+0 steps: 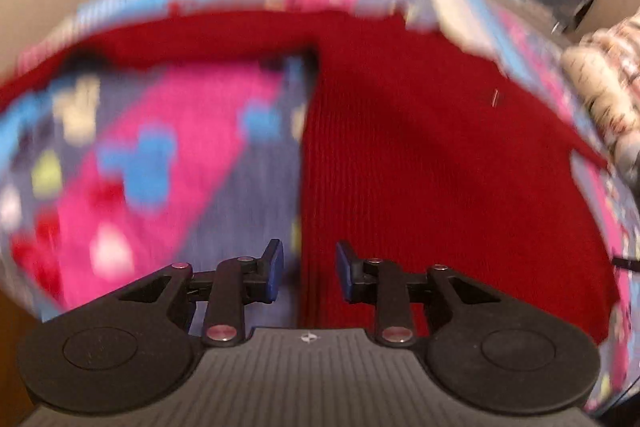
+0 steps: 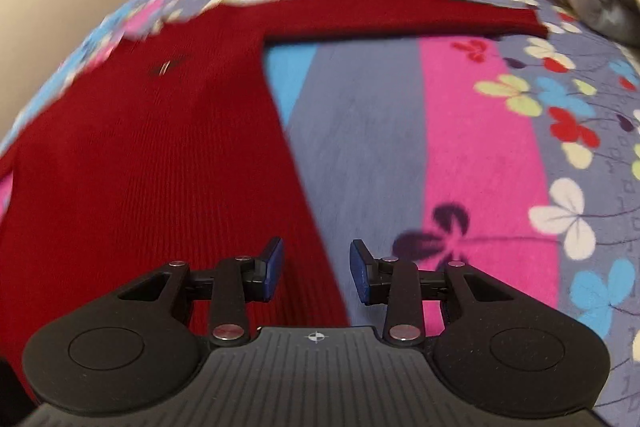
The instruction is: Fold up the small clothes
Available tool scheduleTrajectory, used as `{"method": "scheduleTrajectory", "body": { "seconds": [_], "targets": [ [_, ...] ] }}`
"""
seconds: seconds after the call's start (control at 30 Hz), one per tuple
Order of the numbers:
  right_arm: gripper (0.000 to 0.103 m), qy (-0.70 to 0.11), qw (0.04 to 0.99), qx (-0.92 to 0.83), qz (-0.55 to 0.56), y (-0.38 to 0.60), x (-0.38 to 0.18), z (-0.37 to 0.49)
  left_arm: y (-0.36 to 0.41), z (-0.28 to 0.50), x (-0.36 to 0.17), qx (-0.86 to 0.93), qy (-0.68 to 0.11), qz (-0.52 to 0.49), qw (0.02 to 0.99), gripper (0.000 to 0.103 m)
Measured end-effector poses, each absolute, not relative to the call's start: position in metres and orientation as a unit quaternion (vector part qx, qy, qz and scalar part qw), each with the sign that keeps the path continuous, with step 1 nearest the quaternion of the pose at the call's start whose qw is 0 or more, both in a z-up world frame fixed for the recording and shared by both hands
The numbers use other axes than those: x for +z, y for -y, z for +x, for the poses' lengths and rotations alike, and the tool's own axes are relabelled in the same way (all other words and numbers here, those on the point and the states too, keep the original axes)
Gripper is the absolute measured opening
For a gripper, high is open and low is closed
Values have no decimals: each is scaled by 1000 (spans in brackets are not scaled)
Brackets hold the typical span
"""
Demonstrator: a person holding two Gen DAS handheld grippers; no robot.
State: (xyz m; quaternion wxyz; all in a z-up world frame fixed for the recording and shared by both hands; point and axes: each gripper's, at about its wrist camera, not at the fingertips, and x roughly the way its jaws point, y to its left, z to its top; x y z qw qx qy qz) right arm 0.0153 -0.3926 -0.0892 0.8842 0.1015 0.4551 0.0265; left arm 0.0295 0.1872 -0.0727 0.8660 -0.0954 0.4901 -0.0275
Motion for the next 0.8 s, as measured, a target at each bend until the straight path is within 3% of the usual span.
{"method": "scheduleTrajectory", "body": {
  "seconds": [0.23,0.27,0.3,0.33,0.47,0.57,0.7,0.8],
  "targets": [
    [41,-485,868,33,106,398,-108,9,-177,17,-99,-42,-532,-89,841,33],
    [38,-484,868,36,102,397,-107,8,-174,17,-100,-44,-532,-82,842,28],
    [23,-483,869,39,100,396,-108,8,-172,17,-101,-48,-529,-72,844,25],
    [16,-482,868,52,103,394,-107,7,-167,16,-100,-50,-526,-62,847,14],
    [6,-458,880,84,96,393,-88,0,-178,11,-85,-64,-495,-60,864,11],
    [5,-409,890,101,176,422,-60,-12,-186,5,-78,-64,-486,-67,869,10],
    [5,-509,851,63,113,411,-93,-9,-179,9,-97,-32,-527,-18,849,8],
    [7,-504,857,56,87,400,-92,-5,-182,10,-88,-22,-500,-26,865,13]
  ]
}}
